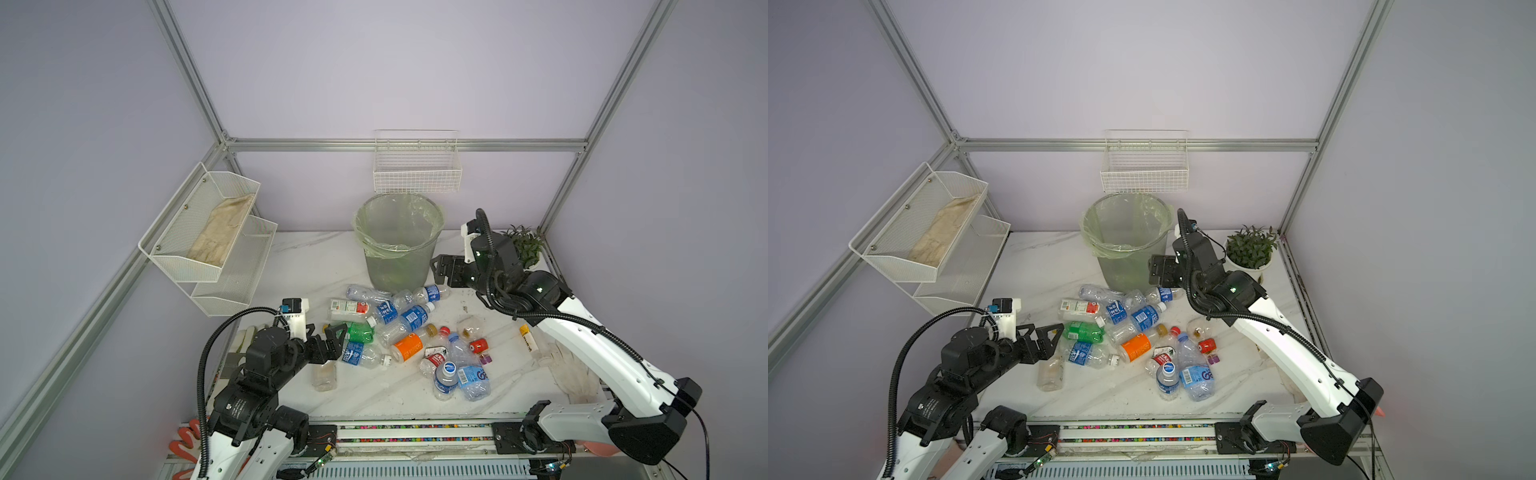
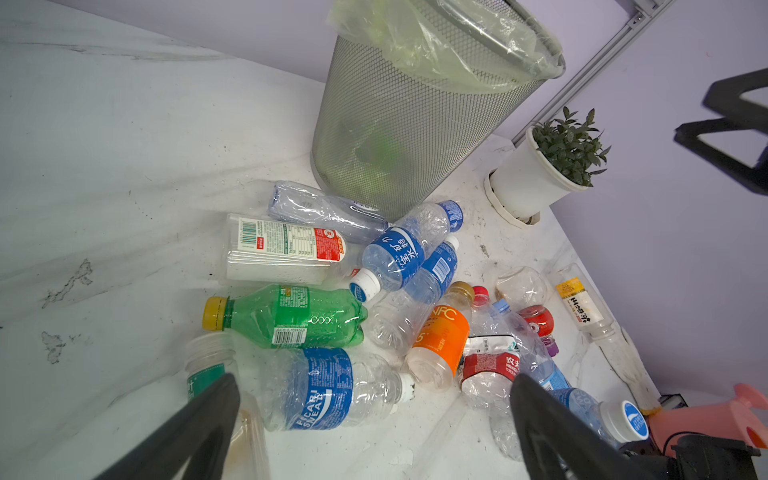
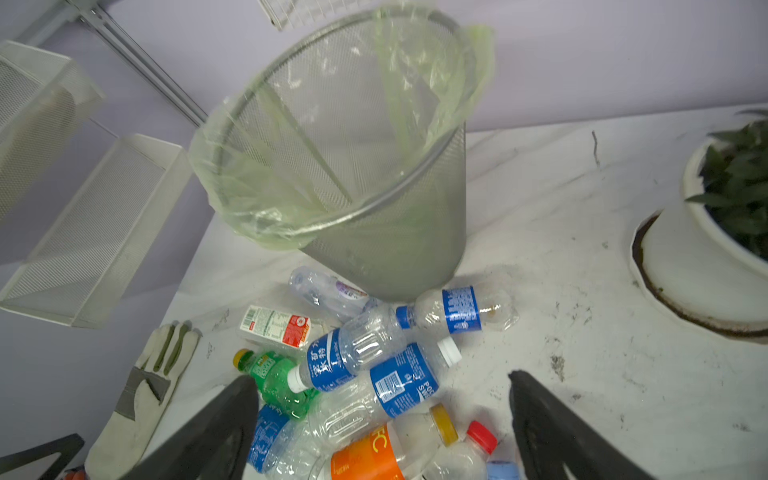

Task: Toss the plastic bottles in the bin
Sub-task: 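Move the right gripper back down over the bottle pile, then lower the right gripper and grasp the blue-labelled water bottle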

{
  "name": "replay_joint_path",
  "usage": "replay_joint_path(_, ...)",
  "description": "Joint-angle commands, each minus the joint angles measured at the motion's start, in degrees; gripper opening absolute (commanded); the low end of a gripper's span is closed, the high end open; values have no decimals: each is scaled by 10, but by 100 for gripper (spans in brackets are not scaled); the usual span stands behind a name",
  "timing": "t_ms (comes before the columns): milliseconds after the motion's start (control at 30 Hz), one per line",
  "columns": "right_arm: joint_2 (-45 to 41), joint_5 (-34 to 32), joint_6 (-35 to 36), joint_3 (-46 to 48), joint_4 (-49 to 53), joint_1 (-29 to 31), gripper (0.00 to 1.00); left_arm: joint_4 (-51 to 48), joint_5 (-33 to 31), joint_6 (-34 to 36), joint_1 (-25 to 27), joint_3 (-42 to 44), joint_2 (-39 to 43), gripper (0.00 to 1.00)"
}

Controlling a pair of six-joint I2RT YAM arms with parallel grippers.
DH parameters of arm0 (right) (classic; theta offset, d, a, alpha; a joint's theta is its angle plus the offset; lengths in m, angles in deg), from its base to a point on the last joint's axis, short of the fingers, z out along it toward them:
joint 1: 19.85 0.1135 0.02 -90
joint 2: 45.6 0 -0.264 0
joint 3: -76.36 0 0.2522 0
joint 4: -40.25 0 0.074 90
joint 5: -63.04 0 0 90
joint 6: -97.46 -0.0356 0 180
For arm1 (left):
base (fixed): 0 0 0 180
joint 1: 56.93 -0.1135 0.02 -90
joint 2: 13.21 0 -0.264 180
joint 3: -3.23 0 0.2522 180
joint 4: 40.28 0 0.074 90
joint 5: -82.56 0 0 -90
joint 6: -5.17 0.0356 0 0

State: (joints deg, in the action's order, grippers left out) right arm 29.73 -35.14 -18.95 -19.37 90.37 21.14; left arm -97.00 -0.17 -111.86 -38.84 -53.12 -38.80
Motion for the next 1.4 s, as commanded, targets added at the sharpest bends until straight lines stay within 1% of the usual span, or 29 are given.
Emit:
replay_joint_path(0,22,27,-45,28,22,1,91,11,11,0,5,17,-2,100)
replay_joint_path(233,58,62,-71,97,-14,1,88,12,10,0,8,17,-4,100)
replay_joint_path(400,85,74,-100,134,-41,0,81,12,10,1,8,18,-4,100)
replay_joint_path(467,94,90,-115,153,-65,1,78,12,9,0,8,18,-3,100)
replay_joint_path(533,101,102,-129,168,-91,1,77,13,8,0,8,18,-3,100)
replay_joint_path(633,123,112,-141,176,-113,0,76,13,9,0,7,19,-3,100)
replay_joint_path(867,170,126,-165,179,-156,-17,68,13,6,0,8,19,0,100)
replay_joint_path(967,180,119,-173,177,-163,-32,64,13,6,0,8,19,1,100)
replay_joint_path(1033,181,113,-179,179,-168,-41,64,13,5,0,8,19,1,100)
replay_joint_path(1233,204,132,-186,180,-188,-53,64,15,4,0,8,19,-1,100)
replay_joint_path(1367,218,136,-196,183,-203,-54,68,15,3,0,8,19,-1,100)
